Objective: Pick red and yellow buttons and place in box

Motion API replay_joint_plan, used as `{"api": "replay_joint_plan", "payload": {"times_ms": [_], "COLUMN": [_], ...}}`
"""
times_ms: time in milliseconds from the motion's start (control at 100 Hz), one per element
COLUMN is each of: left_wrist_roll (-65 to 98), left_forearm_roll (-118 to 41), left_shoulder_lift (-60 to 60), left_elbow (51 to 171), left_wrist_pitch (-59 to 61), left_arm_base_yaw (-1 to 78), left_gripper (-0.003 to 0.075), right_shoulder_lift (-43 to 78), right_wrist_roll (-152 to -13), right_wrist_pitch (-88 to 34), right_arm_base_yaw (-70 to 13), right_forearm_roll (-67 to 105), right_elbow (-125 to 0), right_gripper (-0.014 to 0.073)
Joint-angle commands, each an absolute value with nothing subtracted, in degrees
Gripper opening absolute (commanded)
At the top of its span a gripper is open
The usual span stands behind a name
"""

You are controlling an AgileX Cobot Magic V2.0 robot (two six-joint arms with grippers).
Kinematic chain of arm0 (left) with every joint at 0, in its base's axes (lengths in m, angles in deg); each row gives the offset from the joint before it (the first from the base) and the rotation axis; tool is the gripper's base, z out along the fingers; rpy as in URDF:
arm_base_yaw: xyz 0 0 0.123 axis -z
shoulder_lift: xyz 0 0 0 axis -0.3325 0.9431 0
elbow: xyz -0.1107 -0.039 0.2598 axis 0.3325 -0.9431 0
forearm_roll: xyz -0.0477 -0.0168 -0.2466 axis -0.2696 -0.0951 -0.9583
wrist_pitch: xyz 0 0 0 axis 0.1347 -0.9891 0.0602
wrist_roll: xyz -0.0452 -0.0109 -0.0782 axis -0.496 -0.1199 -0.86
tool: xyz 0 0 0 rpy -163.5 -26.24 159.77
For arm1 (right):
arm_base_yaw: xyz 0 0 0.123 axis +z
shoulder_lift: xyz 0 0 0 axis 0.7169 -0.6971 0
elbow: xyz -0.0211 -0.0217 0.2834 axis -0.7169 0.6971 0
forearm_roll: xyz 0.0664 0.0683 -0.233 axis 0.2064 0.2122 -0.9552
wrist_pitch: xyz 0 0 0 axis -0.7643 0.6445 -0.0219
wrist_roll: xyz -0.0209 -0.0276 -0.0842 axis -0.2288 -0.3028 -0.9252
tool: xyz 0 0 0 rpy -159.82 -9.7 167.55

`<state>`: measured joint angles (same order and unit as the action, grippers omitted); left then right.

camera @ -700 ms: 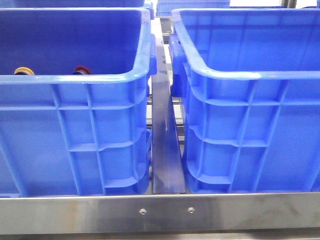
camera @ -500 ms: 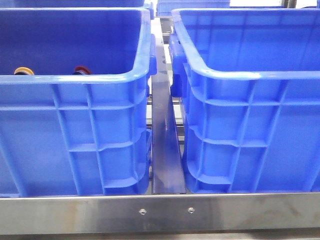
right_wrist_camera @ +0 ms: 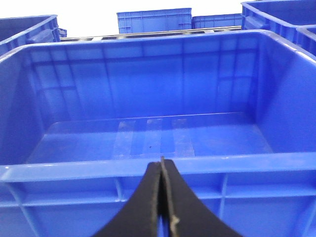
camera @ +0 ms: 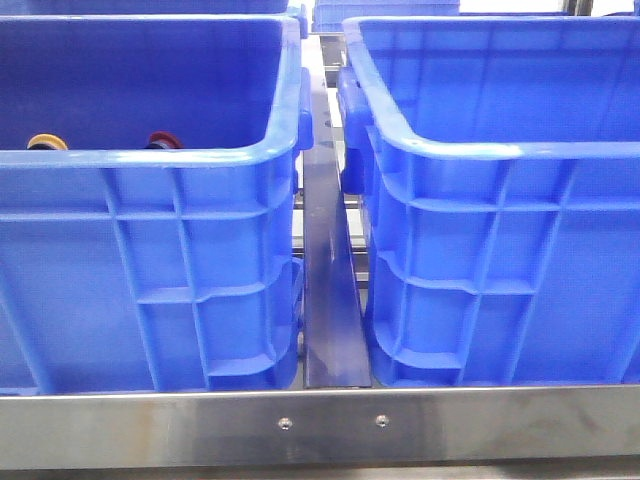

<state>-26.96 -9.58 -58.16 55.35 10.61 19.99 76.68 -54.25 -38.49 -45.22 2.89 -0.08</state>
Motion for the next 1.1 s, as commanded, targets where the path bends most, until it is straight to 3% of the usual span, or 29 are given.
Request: {"api": "replay_joint_plan", "payload": {"times_ms": [0, 370, 760, 850, 1020, 1090], "left_wrist_roll": [-27.4, -27.4, -27.1, -26.9, -26.9, -26.9], "left_forearm_roll": [-9.6, -9.6, -9.6, -9.6, -10.1, -10.7], "left_shoulder_lift": [-60.0, -51.1, -29.1, -23.7, -15.3, -12.0], "left_elbow": [59.7, 72.5, 87.9, 91.0, 95.5, 97.2], "left_wrist_pitch": [13.9, 1.9, -14.0, -15.5, -15.1, -14.4], "left_arm_base_yaw": [20.1, 20.1, 20.1, 20.1, 20.1, 20.1], "left_gripper": [-0.0019, -0.0019, 0.0001, 0.0095, 0.0429, 0.0514], "right_shoulder_lift": [78.1, 78.1, 78.1, 78.1, 78.1, 78.1], "right_wrist_roll": [-54.6, -54.6, -54.6, -54.6, -54.6, -54.6], "right_wrist_pitch": [-42.8, -42.8, -42.8, -42.8, -42.8, -42.8], "right_arm_base_yaw": [-45.1, -45.1, -45.1, -45.1, -45.1, -45.1], "right_forearm_roll": [2.2, 2.2, 2.2, 2.2, 2.2, 2.2], "right_elbow": [-1.2, -1.2, -1.2, -1.2, -1.2, -1.2], "right_gripper": [-0.0067, -0.0067, -0.0067, -0.0067, -0.0067, -0.0067]}}
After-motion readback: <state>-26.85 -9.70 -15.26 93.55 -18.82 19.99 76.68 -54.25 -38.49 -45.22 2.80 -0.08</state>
